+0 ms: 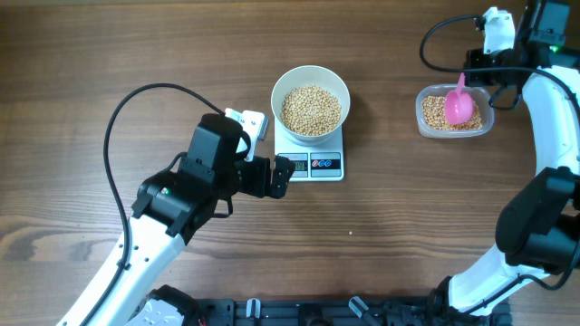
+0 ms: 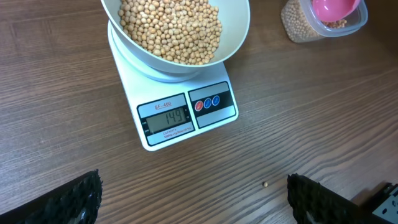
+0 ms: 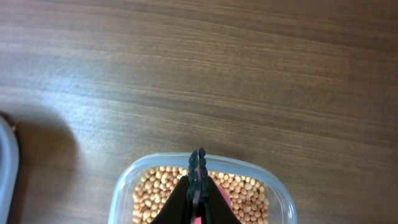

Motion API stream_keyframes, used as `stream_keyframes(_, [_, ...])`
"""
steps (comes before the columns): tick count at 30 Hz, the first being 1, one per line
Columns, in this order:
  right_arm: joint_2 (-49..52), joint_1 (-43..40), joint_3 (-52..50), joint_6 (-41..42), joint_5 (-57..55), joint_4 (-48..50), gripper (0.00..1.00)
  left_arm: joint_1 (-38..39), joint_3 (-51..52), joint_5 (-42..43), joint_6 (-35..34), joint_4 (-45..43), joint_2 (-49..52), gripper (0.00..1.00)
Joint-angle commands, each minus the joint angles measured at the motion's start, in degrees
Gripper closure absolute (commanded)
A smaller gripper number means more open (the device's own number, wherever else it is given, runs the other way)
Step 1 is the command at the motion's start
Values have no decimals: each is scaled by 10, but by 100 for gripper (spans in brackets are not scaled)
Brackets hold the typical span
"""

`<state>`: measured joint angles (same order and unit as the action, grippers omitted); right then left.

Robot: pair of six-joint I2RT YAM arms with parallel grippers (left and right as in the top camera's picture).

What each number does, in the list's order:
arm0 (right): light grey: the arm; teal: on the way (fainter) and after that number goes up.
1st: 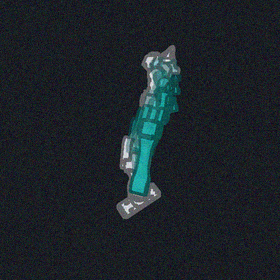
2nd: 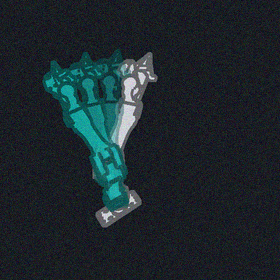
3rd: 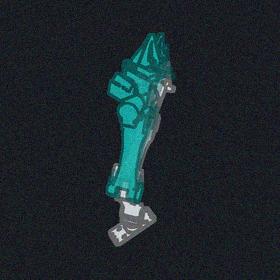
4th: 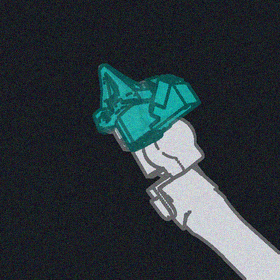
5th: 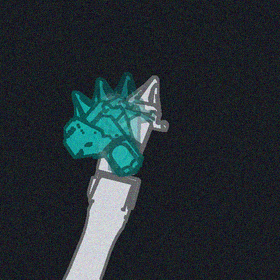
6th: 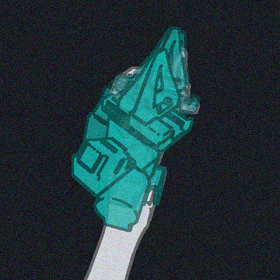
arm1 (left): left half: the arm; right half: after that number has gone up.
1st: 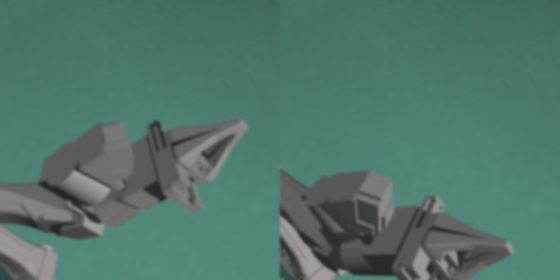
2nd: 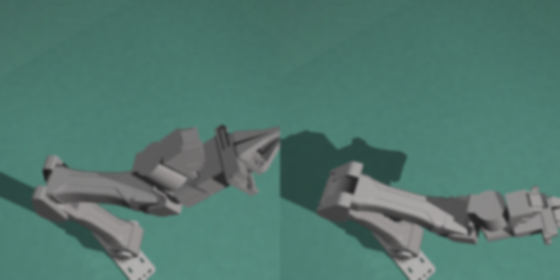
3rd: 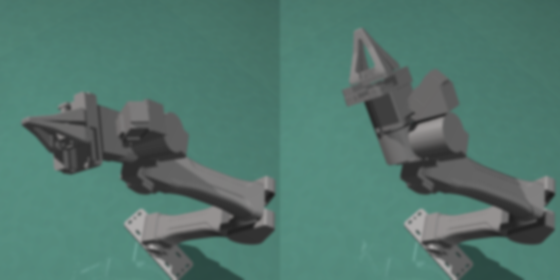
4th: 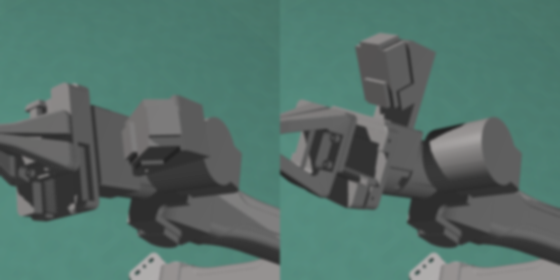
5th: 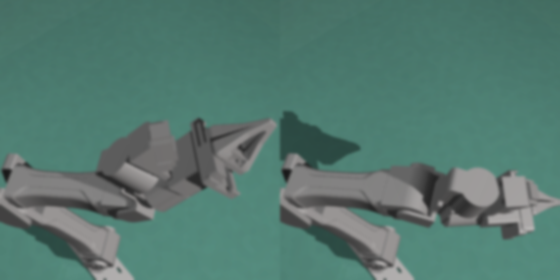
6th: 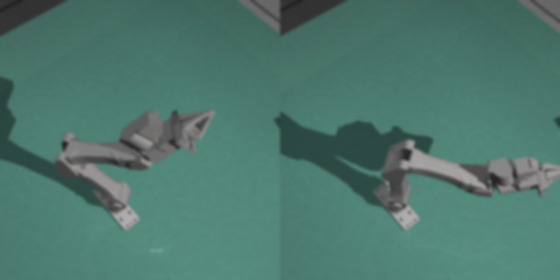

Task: Scoop item into bowl and weigh 150g on scale
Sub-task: 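Lower the scoop into the tub and empty the soybeans, then drag the scoop through the tub soybeans to pick up a few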

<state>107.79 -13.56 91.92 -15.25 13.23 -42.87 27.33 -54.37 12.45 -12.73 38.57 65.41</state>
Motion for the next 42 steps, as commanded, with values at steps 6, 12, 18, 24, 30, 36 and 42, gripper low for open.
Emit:
stream_keyframes(6, [8, 9, -14, 68, -30, 16, 96, 3, 0, -1, 3, -2, 3, 0])
stream_keyframes(12, [8, 32, -28, 83, -43, 12, 96, 3, 0, -1, 3, -2, 3, 0])
stream_keyframes(18, [8, 60, -44, 77, -95, 17, 96, 3, 0, -1, 3, -2, 3, 0])
stream_keyframes(24, [7, 70, -44, 102, -103, 32, 96, 3, 0, -1, 3, -2, 3, 0])
stream_keyframes(30, [5, 69, -44, 110, -64, 43, 96, 3, 0, -1, 3, -2, 3, 0])
stream_keyframes(36, [1, 54, -44, 145, -11, 44, 96, 3, 0, -1, 3, -2, 3, 0])
stream_keyframes(42, [-2, 33, -44, 155, 30, 39, 96, 3, 0, -1, 3, -2, 3, 0])
